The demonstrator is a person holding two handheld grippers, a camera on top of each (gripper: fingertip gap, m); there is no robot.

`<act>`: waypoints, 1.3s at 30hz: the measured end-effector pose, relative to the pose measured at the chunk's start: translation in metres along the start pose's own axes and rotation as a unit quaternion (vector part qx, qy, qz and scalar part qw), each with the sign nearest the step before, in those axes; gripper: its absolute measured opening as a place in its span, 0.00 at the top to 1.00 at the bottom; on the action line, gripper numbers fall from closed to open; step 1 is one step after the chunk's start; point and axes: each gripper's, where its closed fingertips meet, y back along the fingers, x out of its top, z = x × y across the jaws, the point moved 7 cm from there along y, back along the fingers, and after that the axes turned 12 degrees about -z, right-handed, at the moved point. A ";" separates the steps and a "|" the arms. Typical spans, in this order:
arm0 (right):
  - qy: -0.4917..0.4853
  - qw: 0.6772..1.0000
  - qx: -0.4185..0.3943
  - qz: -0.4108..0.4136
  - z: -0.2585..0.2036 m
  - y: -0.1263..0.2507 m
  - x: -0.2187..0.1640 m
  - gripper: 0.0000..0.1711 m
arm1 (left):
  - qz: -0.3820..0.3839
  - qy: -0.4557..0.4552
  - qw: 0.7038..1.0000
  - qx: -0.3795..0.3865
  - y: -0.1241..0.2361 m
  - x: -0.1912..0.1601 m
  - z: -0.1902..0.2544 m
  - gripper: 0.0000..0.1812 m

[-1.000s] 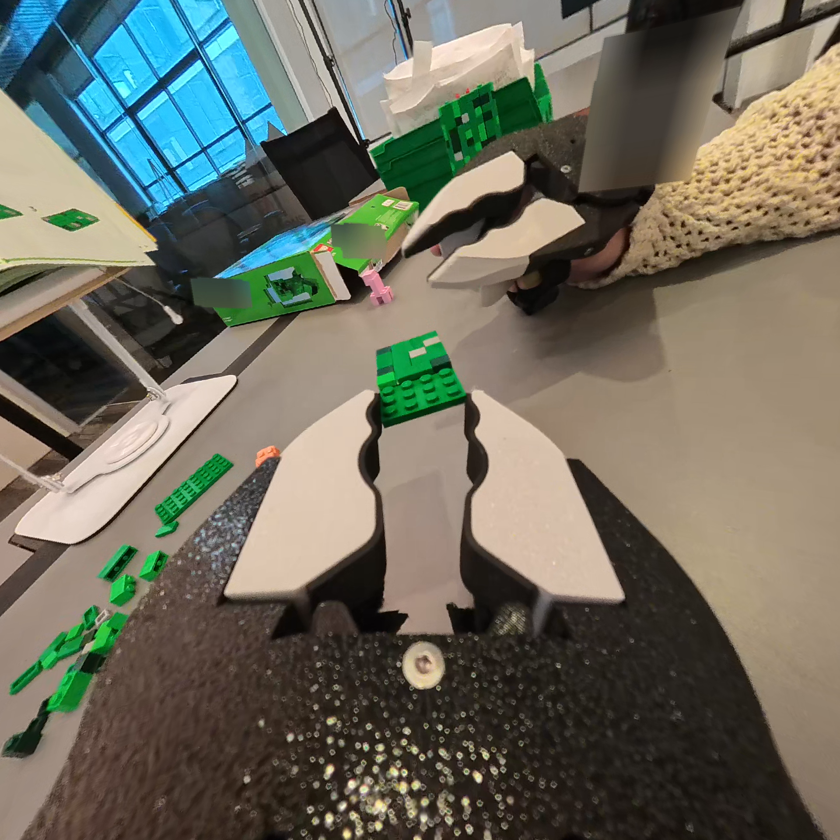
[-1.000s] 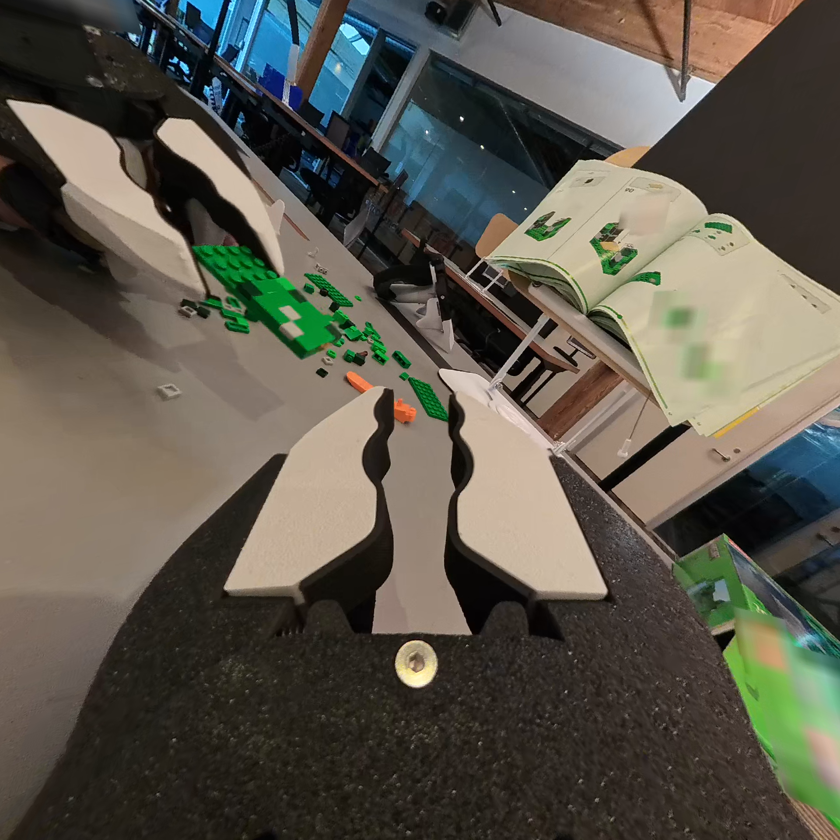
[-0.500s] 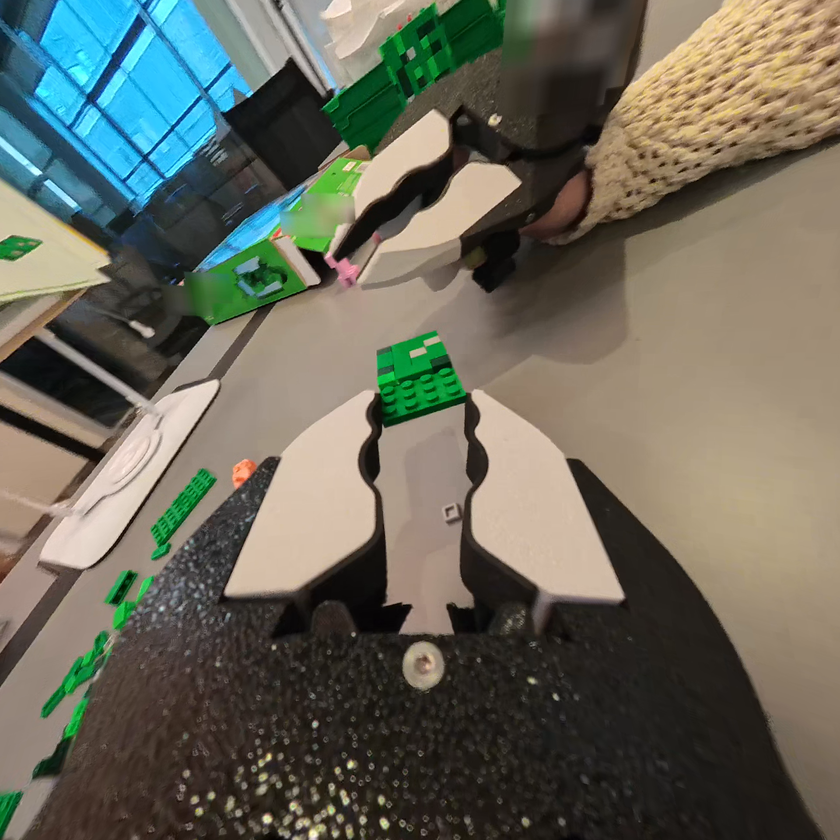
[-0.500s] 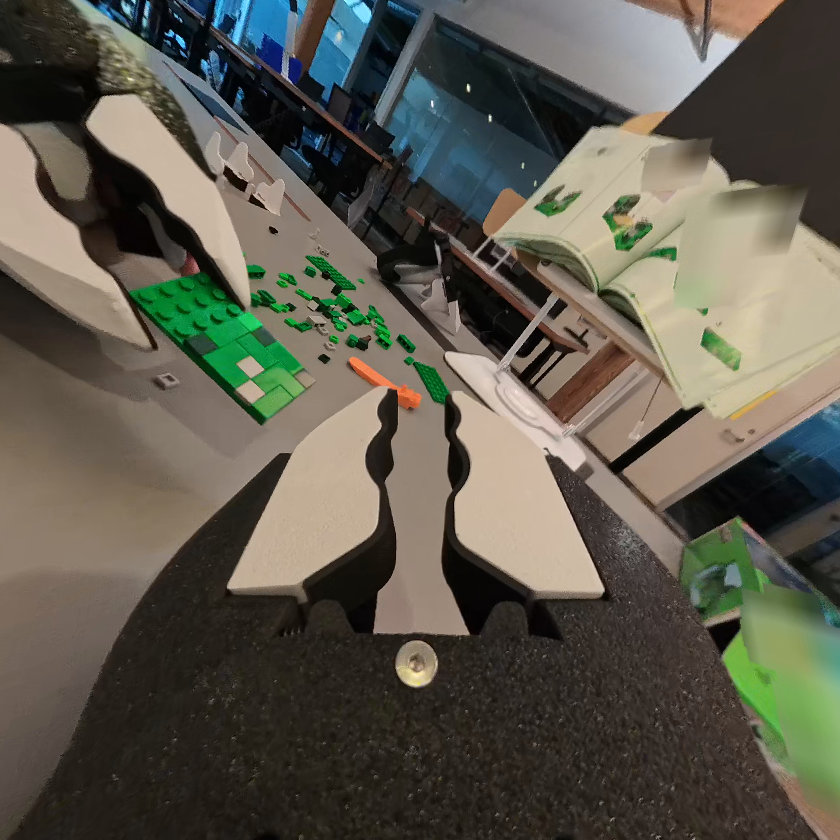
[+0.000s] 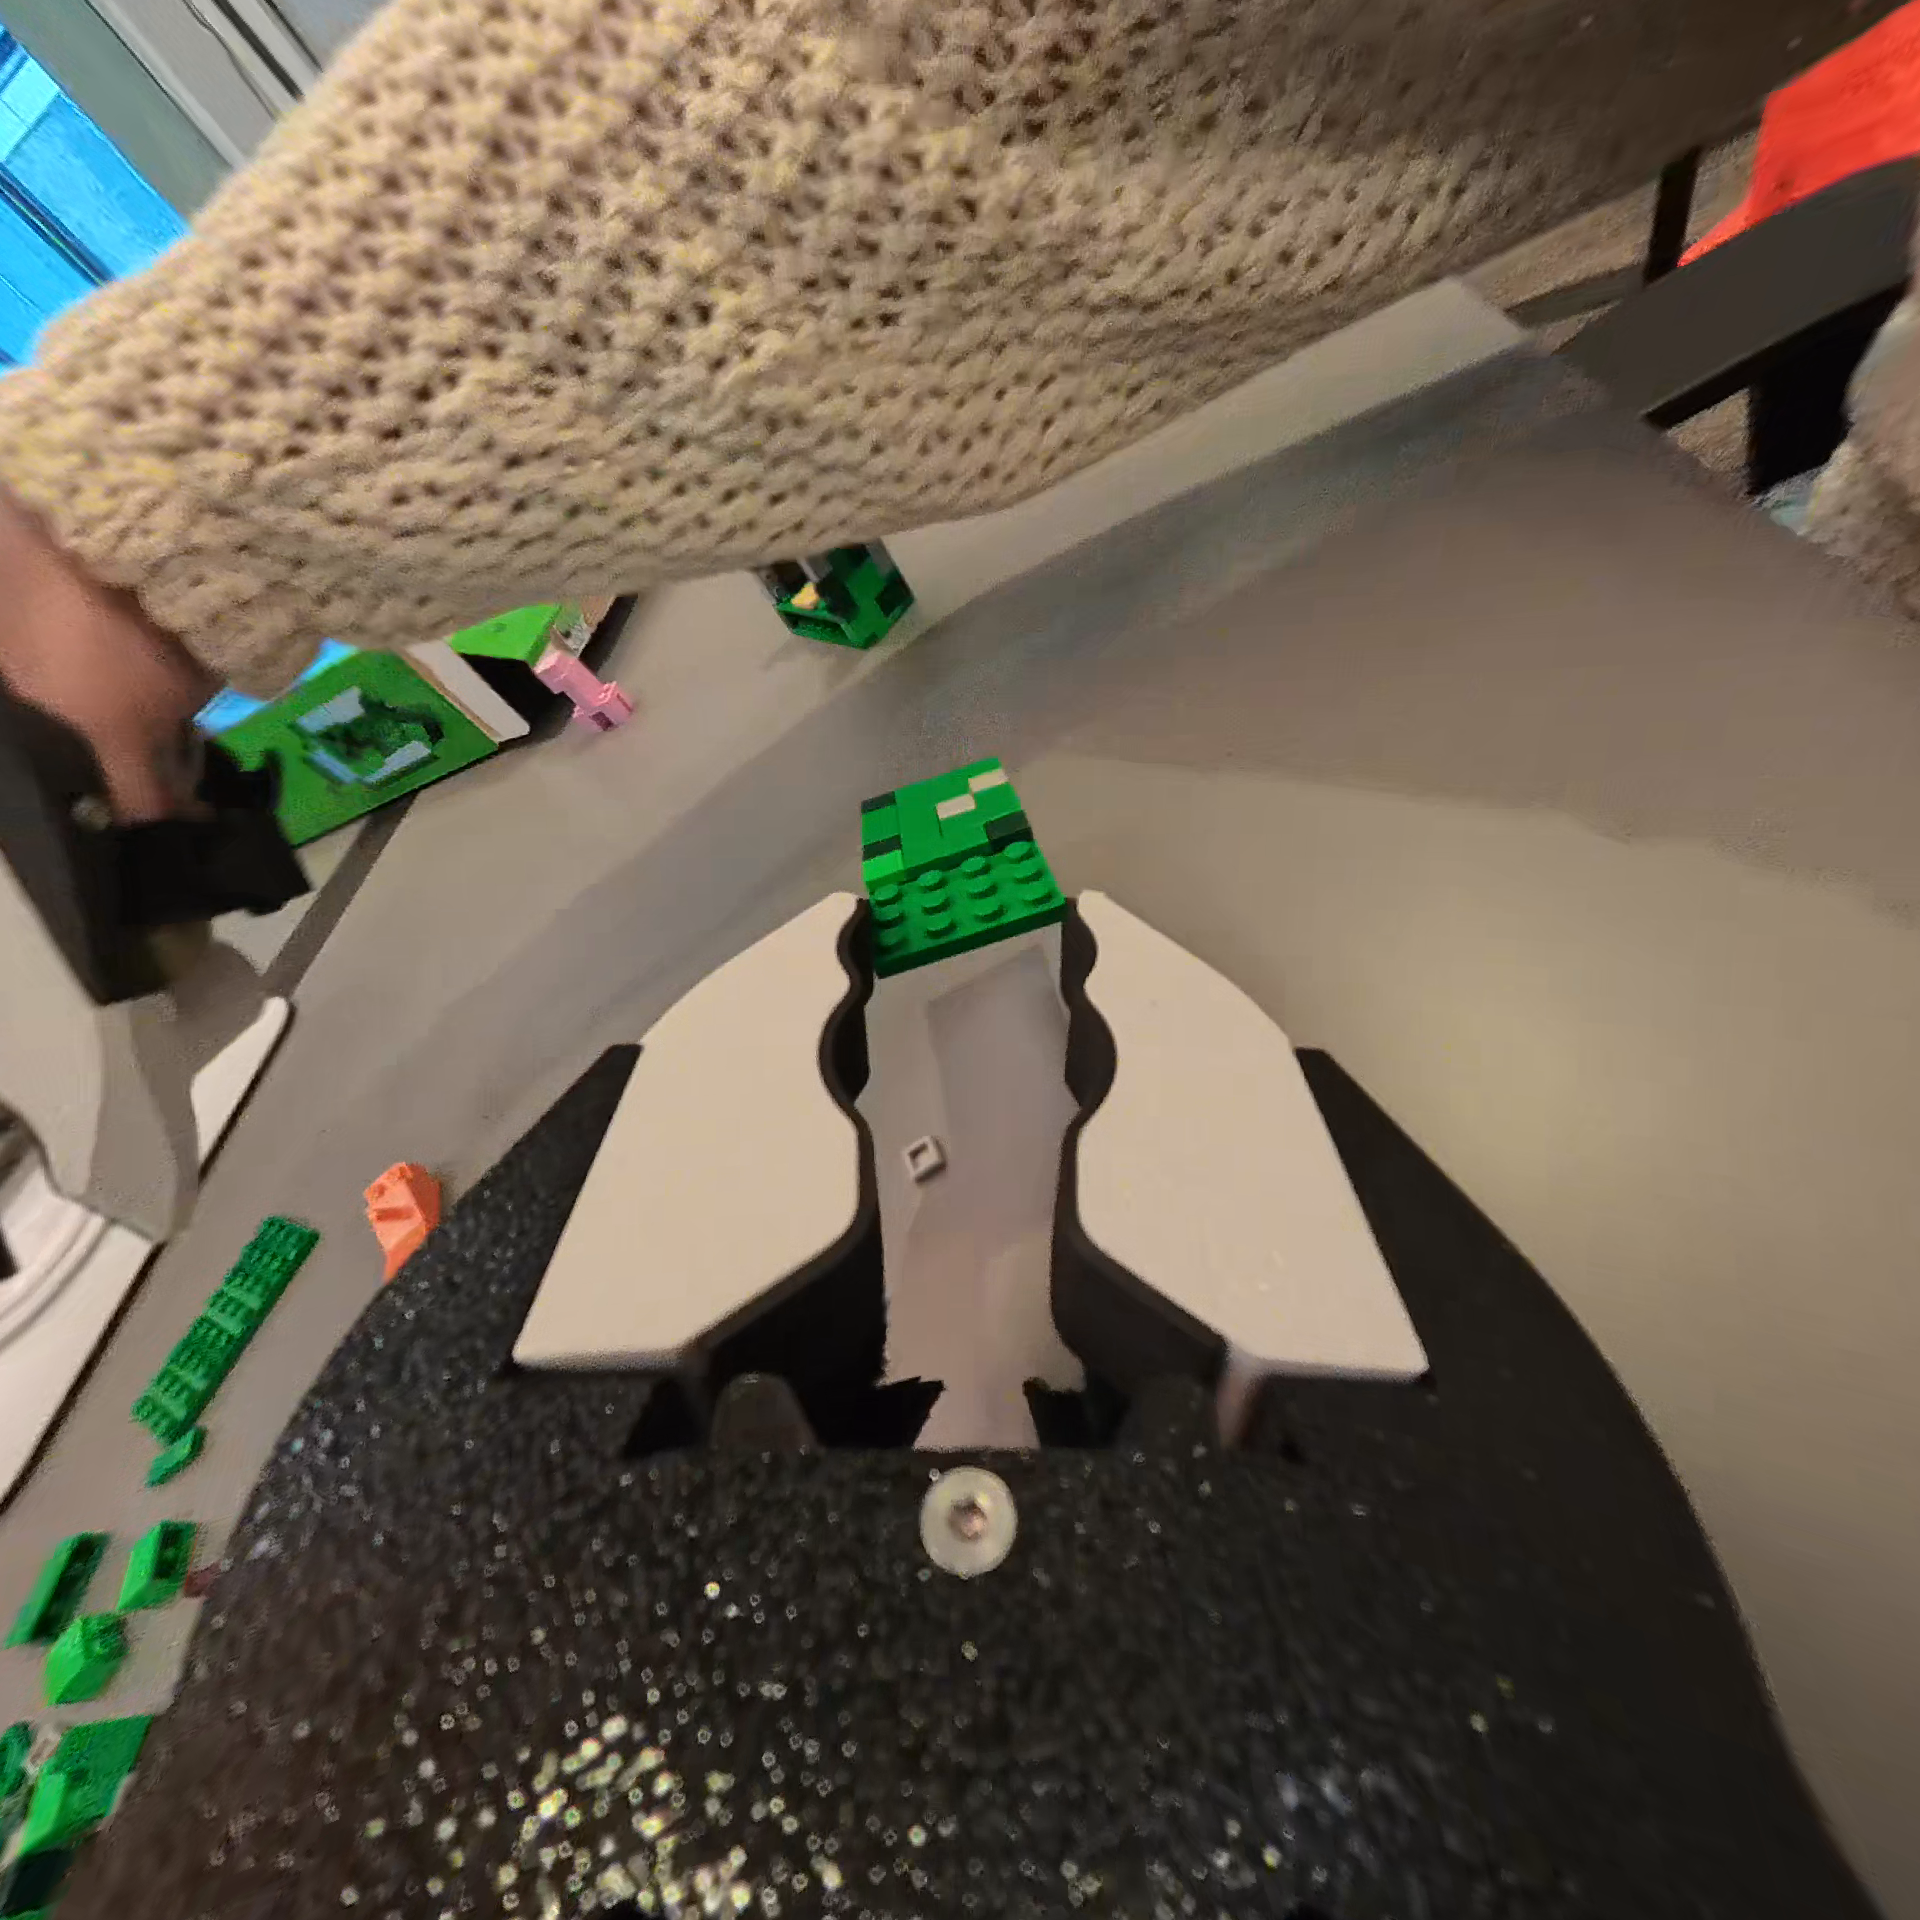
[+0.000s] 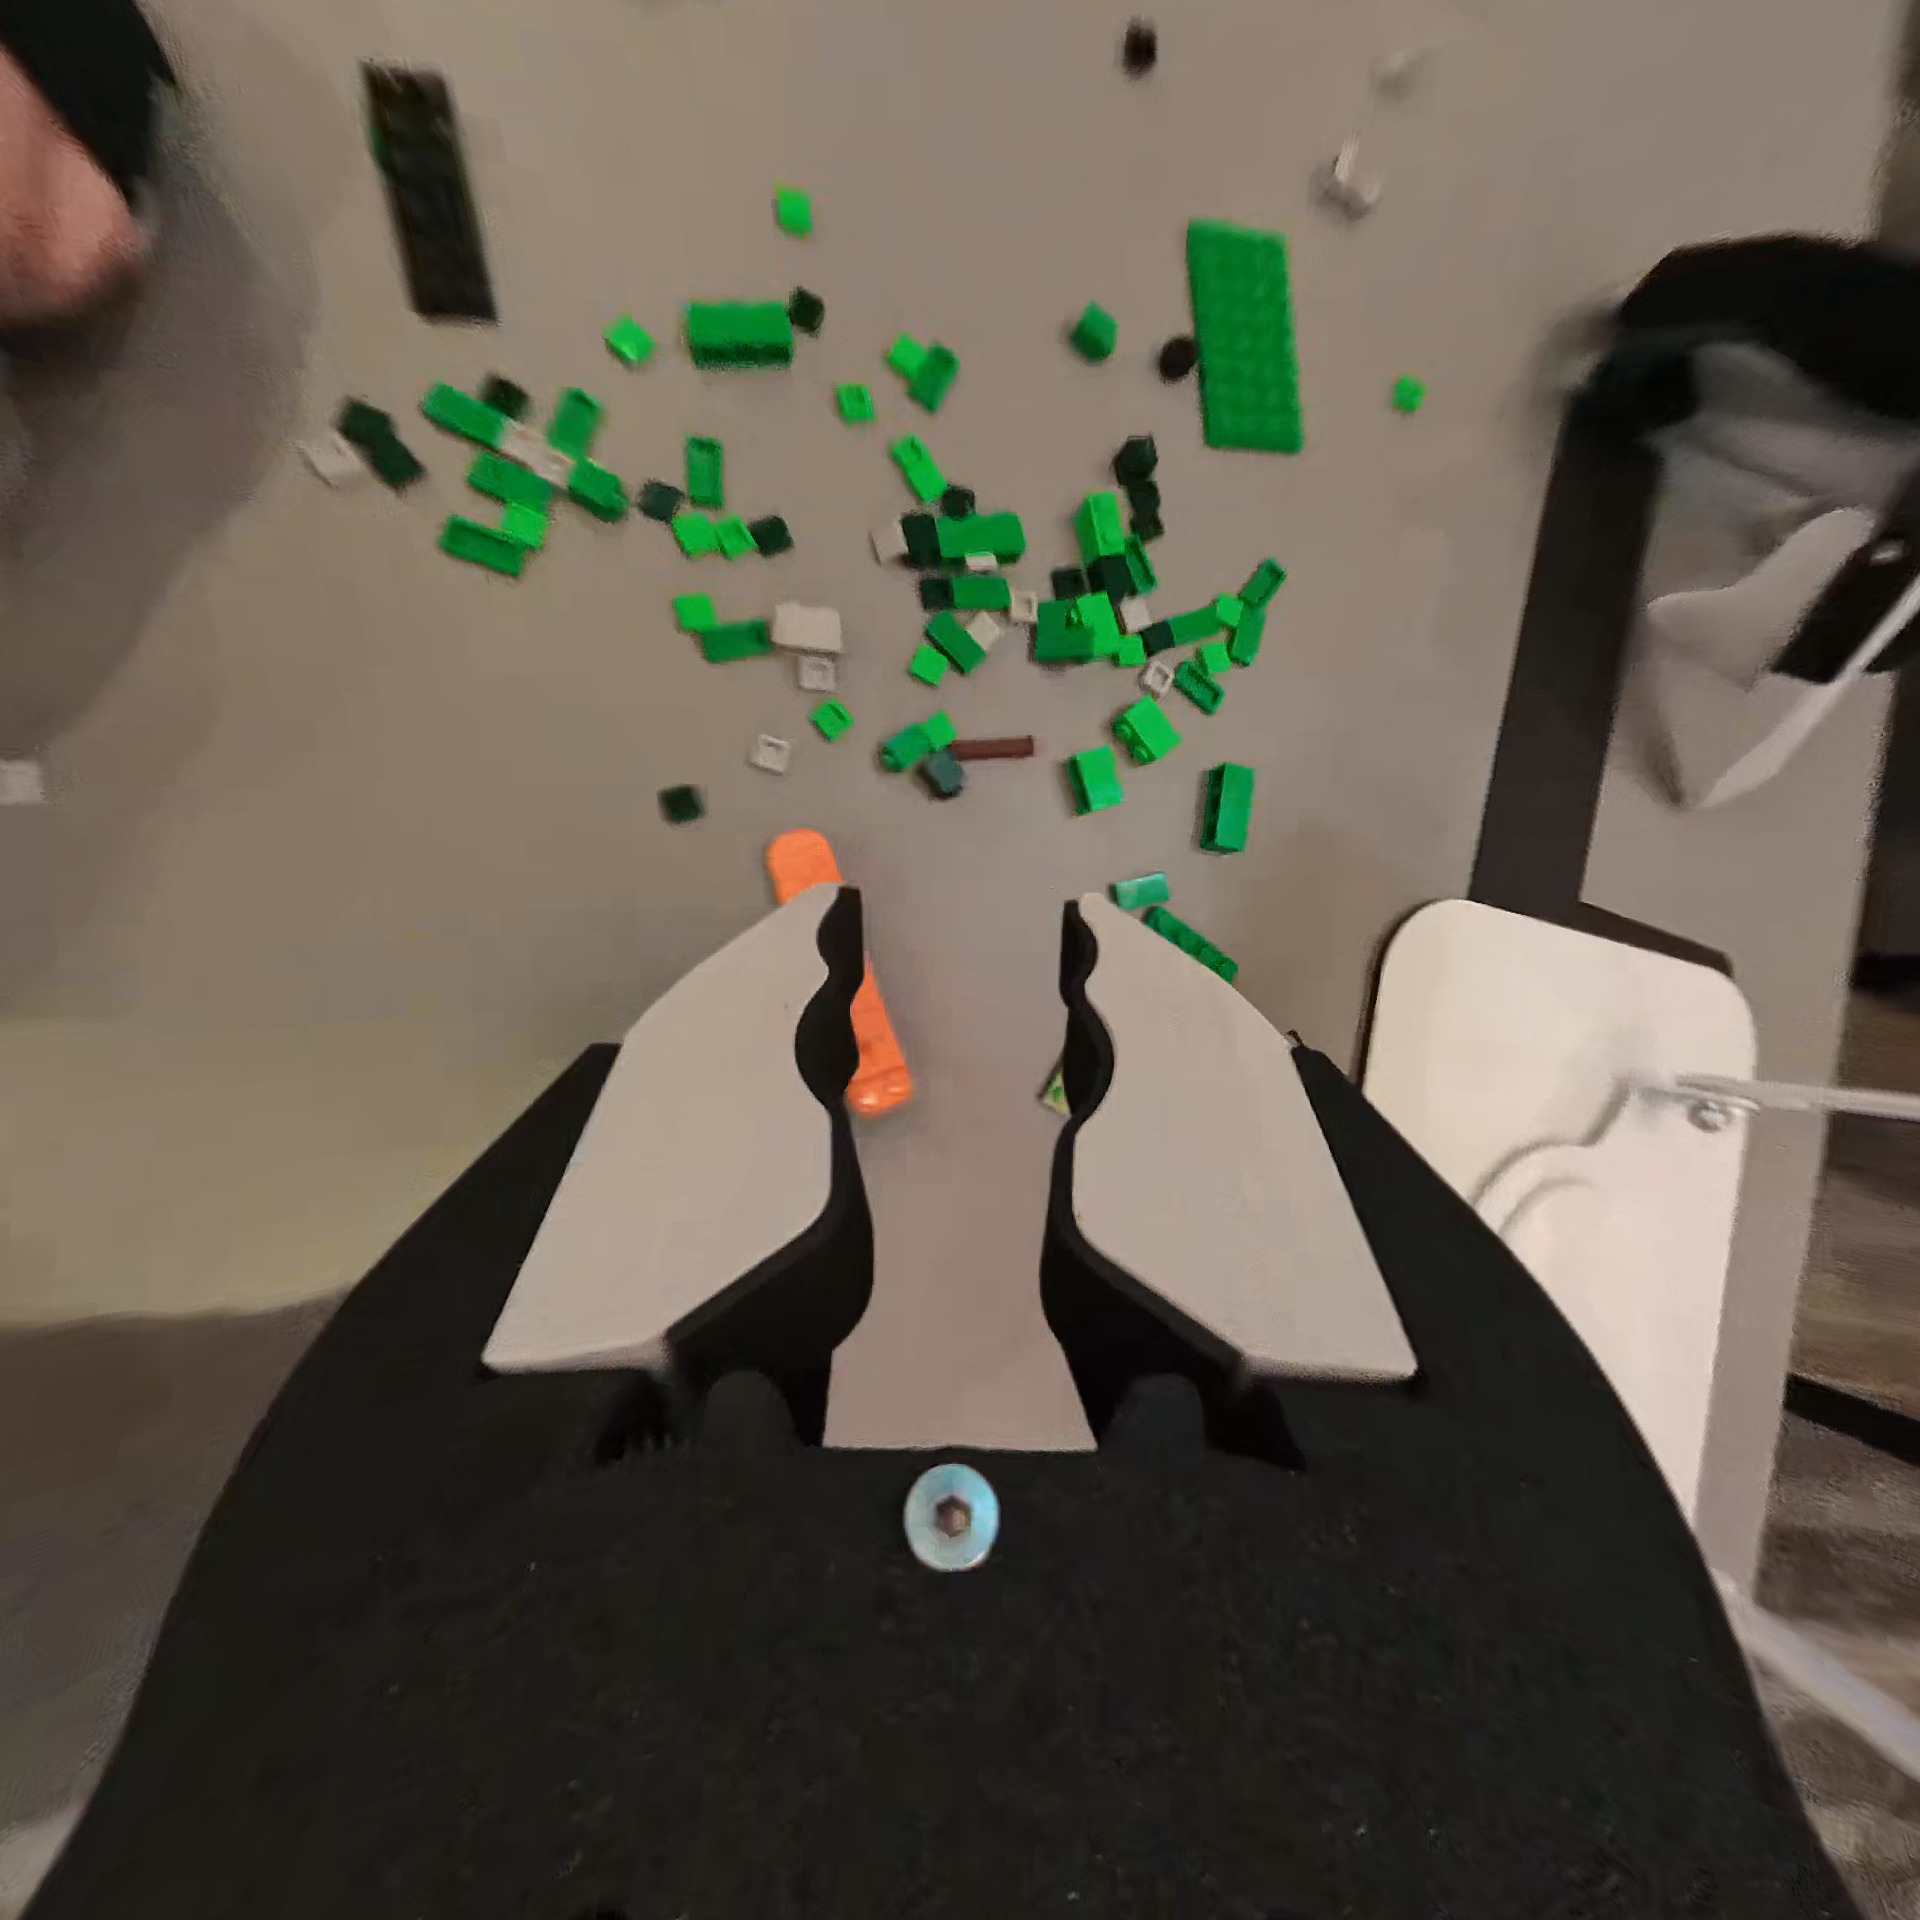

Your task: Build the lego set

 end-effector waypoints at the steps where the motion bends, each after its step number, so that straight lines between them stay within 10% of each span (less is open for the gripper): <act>1: 0.006 1.000 0.017 -0.018 0.011 -0.008 0.000 0.78 | 0.006 0.010 1.000 -0.005 0.003 -0.001 -0.002 0.81; 14: 0.095 0.968 0.165 -0.164 0.065 -0.077 0.004 0.81 | 0.044 0.066 0.996 -0.028 0.012 -0.004 -0.014 0.81; 27: 0.061 0.983 0.101 -0.140 0.062 -0.063 0.002 0.91 | 0.041 0.088 0.995 -0.006 0.012 -0.005 -0.019 0.81; 39: 0.011 0.995 0.093 -0.033 -0.147 0.059 0.017 0.91 | -0.006 0.085 0.996 0.024 0.005 -0.009 -0.020 0.81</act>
